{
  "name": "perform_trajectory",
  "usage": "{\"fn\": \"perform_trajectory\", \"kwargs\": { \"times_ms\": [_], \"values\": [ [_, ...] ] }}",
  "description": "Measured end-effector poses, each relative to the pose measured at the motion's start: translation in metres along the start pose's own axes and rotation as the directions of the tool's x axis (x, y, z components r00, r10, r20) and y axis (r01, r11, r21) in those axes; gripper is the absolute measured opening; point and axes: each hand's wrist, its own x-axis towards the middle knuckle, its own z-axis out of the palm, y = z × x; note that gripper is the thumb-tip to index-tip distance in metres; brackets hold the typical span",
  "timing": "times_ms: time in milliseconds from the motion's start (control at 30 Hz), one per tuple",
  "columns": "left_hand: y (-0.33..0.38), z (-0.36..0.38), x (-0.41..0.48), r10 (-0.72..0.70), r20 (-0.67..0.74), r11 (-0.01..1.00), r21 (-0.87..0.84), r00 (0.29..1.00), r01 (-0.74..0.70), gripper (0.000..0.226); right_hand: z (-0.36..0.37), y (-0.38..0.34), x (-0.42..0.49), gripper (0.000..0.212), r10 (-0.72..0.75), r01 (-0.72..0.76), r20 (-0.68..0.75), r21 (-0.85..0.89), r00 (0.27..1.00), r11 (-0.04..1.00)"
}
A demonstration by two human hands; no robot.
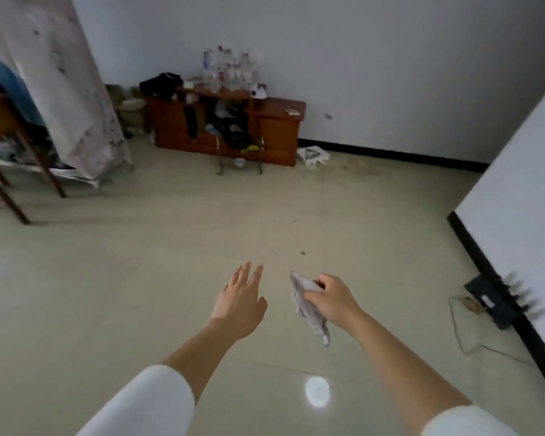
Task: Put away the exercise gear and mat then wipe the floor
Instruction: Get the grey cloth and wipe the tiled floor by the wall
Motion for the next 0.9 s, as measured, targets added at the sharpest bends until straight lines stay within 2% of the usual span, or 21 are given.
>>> {"fn": "perform_trajectory", "kwargs": {
  "times_ms": [167,300,433,567,767,900],
  "values": [
    [-0.186,-0.099,-0.018,-0.202,-0.140,0.979,-0.016,0.969,0.202,0.065,0.134,-0.159,0.057,0.026,-0.176,0.180,0.134,-0.017,0.975,0.984],
    [-0.319,-0.163,-0.048,-0.376,-0.224,0.925,-0.034,0.899,0.378,0.066,0.247,-0.277,0.077,0.028,-0.327,0.355,0.263,-0.064,0.908,0.933],
    [-0.431,-0.215,-0.080,-0.550,-0.289,0.833,-0.120,0.783,0.541,0.066,0.353,-0.385,0.086,0.027,-0.431,0.513,0.428,-0.092,0.794,0.854],
    [-0.533,-0.255,-0.102,-0.680,-0.339,0.727,-0.198,0.650,0.657,0.066,0.453,-0.485,0.101,0.015,-0.477,0.634,0.585,-0.083,0.656,0.769],
    [-0.694,-0.317,-0.119,-0.795,-0.392,0.581,-0.275,0.463,0.766,0.066,0.608,-0.624,0.127,0.010,-0.547,0.784,0.702,-0.026,0.456,0.620],
    [-0.809,-0.372,-0.116,-0.862,-0.410,0.453,-0.360,0.298,0.815,0.065,0.706,-0.721,0.154,0.009,-0.548,0.837,0.767,0.027,0.333,0.547]
  ]
}}
